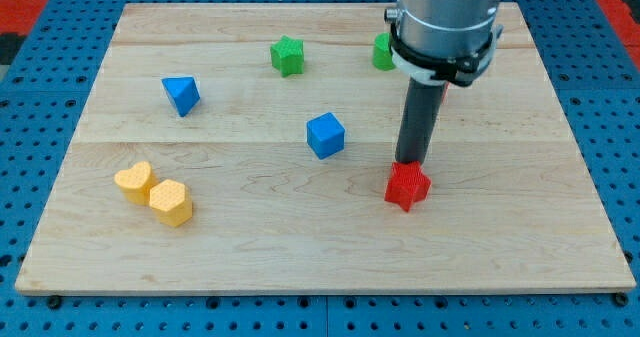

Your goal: Slide the blue cube into the red star

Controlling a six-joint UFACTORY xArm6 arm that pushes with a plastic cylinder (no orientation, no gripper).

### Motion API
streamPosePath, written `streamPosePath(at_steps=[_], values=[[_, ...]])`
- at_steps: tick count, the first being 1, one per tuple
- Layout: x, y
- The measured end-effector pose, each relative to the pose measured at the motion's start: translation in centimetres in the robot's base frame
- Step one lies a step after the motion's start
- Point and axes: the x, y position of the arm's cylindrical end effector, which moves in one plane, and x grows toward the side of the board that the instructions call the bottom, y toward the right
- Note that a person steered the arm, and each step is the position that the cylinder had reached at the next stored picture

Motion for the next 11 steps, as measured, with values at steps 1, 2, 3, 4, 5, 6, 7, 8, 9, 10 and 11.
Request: streamPosePath(at_steps=[1,2,3,4,5,6,7,8,9,10,11], values=[[3.1,-2.3],[2.3,-1.6],[1.4,3.6],[4.2,4.7],[5.9,1.4],[5.9,-4.3],[5.7,-7.0],[1.8,-3.4],[-2.6,-2.5],[-7.2,-3.2],[-8.3,-6.0]])
